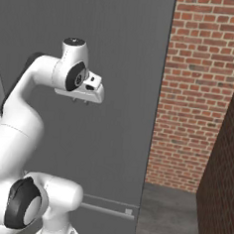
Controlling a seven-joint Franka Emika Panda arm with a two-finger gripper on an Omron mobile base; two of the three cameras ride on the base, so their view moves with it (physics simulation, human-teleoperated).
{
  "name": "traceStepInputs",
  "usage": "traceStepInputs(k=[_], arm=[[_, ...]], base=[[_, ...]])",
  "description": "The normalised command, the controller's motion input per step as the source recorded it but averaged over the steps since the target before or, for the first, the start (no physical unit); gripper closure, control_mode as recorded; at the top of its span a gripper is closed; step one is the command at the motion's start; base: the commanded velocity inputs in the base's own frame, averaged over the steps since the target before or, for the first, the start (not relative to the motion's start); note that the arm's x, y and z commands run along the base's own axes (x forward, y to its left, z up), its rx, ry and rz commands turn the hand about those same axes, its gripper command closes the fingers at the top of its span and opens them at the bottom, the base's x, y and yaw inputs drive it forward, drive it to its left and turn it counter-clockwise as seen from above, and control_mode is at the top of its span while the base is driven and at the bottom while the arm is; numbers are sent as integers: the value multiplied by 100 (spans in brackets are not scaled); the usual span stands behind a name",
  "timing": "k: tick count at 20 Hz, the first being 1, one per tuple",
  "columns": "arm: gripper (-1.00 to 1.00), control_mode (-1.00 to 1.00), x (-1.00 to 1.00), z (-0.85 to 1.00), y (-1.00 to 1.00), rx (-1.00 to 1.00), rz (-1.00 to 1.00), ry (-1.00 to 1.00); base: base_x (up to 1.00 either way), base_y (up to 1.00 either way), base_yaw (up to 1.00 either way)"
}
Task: Grab a lemon wedge from the fridge and one ice cube from the ice bowl, and put them in the glass of lemonade.
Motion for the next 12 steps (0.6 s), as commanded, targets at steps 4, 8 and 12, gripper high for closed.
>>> traceStepInputs(k=[4,8,12], arm=[[-100,-100,-25,0,0,0,0,0],[-100,-100,-51,0,1,0,0,0],[-100,-100,-52,0,2,1,0,0]], base=[[0,0,0],[0,0,0],[0,0,0]])
